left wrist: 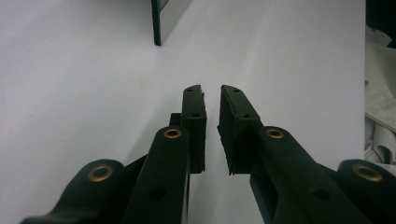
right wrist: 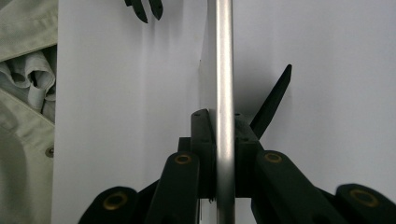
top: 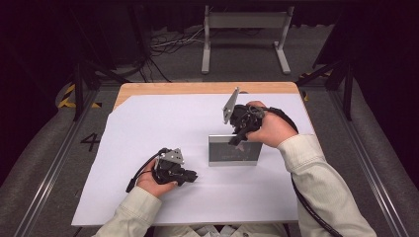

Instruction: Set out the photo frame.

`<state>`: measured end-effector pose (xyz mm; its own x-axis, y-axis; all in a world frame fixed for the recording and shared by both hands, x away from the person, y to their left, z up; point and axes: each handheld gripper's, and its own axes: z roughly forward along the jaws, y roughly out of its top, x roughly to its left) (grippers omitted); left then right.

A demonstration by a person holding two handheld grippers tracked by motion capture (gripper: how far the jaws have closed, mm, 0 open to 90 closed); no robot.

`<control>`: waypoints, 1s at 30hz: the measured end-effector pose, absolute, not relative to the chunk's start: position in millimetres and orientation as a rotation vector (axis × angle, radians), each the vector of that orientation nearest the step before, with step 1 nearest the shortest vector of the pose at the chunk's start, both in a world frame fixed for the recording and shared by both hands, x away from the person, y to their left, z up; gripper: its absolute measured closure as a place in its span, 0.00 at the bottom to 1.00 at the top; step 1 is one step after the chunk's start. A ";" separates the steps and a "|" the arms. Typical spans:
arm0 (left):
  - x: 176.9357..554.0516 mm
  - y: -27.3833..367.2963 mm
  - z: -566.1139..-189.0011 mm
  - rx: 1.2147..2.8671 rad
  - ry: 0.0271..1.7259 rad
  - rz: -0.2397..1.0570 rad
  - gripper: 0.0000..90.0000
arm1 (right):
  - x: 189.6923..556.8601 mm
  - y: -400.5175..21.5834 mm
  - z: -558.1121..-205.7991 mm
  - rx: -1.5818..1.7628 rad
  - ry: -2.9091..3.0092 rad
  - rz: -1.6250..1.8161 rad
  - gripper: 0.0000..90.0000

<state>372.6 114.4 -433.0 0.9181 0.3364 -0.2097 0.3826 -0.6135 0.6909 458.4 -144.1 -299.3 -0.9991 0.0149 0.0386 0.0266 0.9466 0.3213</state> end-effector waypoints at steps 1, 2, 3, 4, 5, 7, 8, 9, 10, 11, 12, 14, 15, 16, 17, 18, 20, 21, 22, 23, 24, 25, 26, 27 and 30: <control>372.8 114.3 -433.1 2.281 0.507 -0.073 0.90 | 458.6 -144.3 -299.3 -0.034 -3.065 -0.509 0.92; 372.8 114.2 -433.1 2.283 0.506 -0.074 0.90 | 458.7 -144.6 -299.2 -0.040 -3.072 -0.522 0.91; 372.6 114.0 -433.2 2.284 0.507 -0.073 0.90 | 458.6 -144.9 -298.8 -0.048 -3.079 -0.529 0.90; 372.8 113.9 -433.4 2.284 0.504 -0.072 0.90 | 458.6 -145.2 -298.1 -0.056 -3.088 -0.532 0.90; 372.8 113.9 -433.4 2.284 0.504 -0.073 0.90 | 458.5 -145.4 -297.6 -0.062 -3.091 -0.538 0.89; 372.8 113.9 -433.3 2.284 0.503 -0.075 0.90 | 458.6 -145.9 -296.4 -0.072 -3.101 -0.554 0.88; 372.7 113.8 -433.4 2.283 0.503 -0.074 0.89 | 458.4 -146.0 -296.3 -0.083 -3.105 -0.563 0.86; 372.8 113.8 -433.3 2.285 0.502 -0.076 0.89 | 458.4 -146.1 -296.1 -0.092 -3.107 -0.567 0.86; 372.9 113.8 -433.3 2.285 0.501 -0.078 0.89 | 458.3 -146.1 -296.0 -0.100 -3.110 -0.568 0.84; 372.9 113.8 -433.3 2.285 0.501 -0.078 0.89 | 458.3 -146.1 -296.0 -0.100 -3.110 -0.568 0.84; 372.7 113.7 -433.2 2.285 0.503 -0.074 0.89 | 458.3 -146.0 -296.4 -0.111 -3.115 -0.573 0.81; 372.7 113.6 -433.1 2.284 0.503 -0.075 0.89 | 458.3 -146.2 -296.9 -0.143 -3.119 -0.580 0.78; 372.7 113.6 -433.1 2.284 0.503 -0.075 0.89 | 459.0 -146.7 -297.4 -0.154 -3.121 -0.592 0.78; 372.7 113.4 -433.1 2.286 0.502 -0.079 0.89 | 459.4 -147.2 -297.7 -0.162 -3.120 -0.601 0.77; 372.7 113.4 -433.1 2.286 0.502 -0.079 0.89 | 459.4 -147.2 -297.7 -0.162 -3.120 -0.601 0.77; 372.8 113.2 -433.2 2.286 0.503 -0.079 0.89 | 459.7 -147.6 -298.1 -0.174 -3.121 -0.605 0.76; 372.8 113.0 -433.3 2.285 0.505 -0.082 0.89 | 460.6 -148.5 -298.7 -0.200 -3.118 -0.623 0.73; 373.0 112.9 -433.6 2.282 0.504 -0.083 0.89 | 460.8 -148.9 -298.9 -0.220 -3.122 -0.631 0.72; 373.1 112.8 -433.7 2.281 0.504 -0.083 0.89 | 461.0 -149.2 -299.0 -0.231 -3.120 -0.635 0.72; 373.3 112.8 -433.8 2.280 0.504 -0.083 0.89 | 461.5 -149.7 -298.9 -0.234 -3.121 -0.643 0.71; 373.5 112.9 -433.8 2.282 0.504 -0.083 0.88 | 461.6 -150.1 -298.6 -0.252 -3.122 -0.654 0.69; 373.4 112.9 -433.9 2.282 0.505 -0.084 0.88 | 462.0 -150.6 -298.6 -0.266 -3.125 -0.668 0.68; 373.3 113.0 -433.8 2.282 0.505 -0.084 0.88 | 462.2 -150.9 -298.5 -0.273 -3.126 -0.671 0.67; 373.2 113.1 -433.7 2.281 0.505 -0.083 0.88 | 462.8 -151.3 -298.6 -0.270 -3.129 -0.676 0.65; 373.2 113.0 -433.7 2.282 0.505 -0.083 0.88 | 463.9 -153.4 -299.1 -0.310 -3.144 -0.715 0.58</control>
